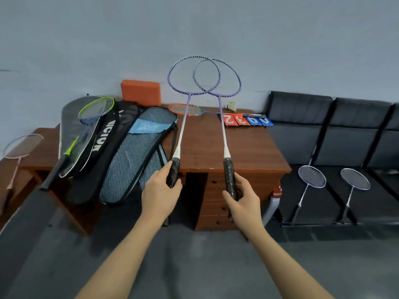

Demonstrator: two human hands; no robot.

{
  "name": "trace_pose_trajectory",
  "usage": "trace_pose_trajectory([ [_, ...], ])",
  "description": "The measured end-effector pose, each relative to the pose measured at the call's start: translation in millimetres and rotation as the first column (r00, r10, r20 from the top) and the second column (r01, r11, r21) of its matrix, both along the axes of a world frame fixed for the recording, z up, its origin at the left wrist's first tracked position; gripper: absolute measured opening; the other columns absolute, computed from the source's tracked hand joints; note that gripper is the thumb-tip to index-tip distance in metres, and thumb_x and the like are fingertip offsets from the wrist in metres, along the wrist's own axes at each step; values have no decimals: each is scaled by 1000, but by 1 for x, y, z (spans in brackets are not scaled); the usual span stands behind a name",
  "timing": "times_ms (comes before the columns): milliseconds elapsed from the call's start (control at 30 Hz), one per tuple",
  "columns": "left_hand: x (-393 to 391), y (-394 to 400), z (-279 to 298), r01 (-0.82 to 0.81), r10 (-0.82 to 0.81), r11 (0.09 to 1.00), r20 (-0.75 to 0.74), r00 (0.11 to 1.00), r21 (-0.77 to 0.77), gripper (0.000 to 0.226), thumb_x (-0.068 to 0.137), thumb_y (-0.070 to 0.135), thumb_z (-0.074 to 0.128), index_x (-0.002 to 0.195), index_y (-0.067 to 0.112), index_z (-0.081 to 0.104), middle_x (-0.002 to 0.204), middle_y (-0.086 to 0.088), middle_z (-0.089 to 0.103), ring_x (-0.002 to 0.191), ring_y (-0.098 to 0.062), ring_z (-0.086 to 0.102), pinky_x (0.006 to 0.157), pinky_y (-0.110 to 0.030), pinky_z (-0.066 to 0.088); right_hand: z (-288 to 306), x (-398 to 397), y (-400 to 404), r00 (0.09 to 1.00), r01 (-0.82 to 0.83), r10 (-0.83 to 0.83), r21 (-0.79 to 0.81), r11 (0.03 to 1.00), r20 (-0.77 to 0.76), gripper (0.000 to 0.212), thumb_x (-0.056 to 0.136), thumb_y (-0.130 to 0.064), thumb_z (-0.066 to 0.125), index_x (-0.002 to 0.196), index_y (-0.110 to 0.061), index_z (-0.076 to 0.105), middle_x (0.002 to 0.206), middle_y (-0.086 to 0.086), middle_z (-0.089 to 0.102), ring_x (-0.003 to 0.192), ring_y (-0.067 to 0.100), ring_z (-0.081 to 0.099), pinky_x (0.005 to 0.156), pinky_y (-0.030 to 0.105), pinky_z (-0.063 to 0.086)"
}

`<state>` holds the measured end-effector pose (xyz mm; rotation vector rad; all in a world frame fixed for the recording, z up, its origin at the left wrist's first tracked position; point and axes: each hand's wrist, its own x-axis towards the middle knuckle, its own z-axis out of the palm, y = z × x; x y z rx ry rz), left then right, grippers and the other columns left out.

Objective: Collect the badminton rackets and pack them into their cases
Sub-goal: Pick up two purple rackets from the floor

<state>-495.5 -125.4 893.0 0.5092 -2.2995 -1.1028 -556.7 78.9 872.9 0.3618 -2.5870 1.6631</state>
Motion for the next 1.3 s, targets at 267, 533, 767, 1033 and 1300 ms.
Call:
trace_pose_trajectory([
  [267,-99,-46,-31,-61,56,997,118,991,44,54,83,25,64,134,28,46,102,5,58,93,-10,54,80,-29,45,-28,-114,-48,997,-52,47,81,995,68,53,82,-18,68,129,-31,47,97,-17,61,69,-1,62,51,14,48],
  [533,-194,-99,-43,-88,91,996,245,965,-25,54,84,27,61,136,26,45,106,-1,60,97,-18,56,83,-38,49,-52,-217,-103,984,-161,149,132,978,97,53,81,-21,67,130,-30,47,103,-18,60,84,8,62,75,34,55],
  [767,-220,-134,-78,-111,101,994,297,949,15,55,86,26,61,136,27,40,114,4,54,100,-13,53,81,-27,42,-77,-248,-135,964,-242,214,181,953,160,53,80,-25,67,127,-35,46,105,-23,58,97,6,59,82,29,50],
  [1033,-233,-172,-123,109,-149,987,408,901,118,58,87,29,58,139,23,34,116,1,51,106,-13,50,90,-32,43,-109,-232,-180,956,-225,167,238,945,243,55,81,-25,65,130,-33,42,116,-11,61,104,15,59,86,37,50],
  [1300,-232,-197,-147,154,-181,983,382,906,100,60,86,26,60,139,21,34,120,-1,50,103,-11,51,81,-21,39,-119,-209,-217,949,-218,146,247,944,280,57,83,-21,63,132,-35,37,110,-22,54,98,1,55,76,17,42],
])
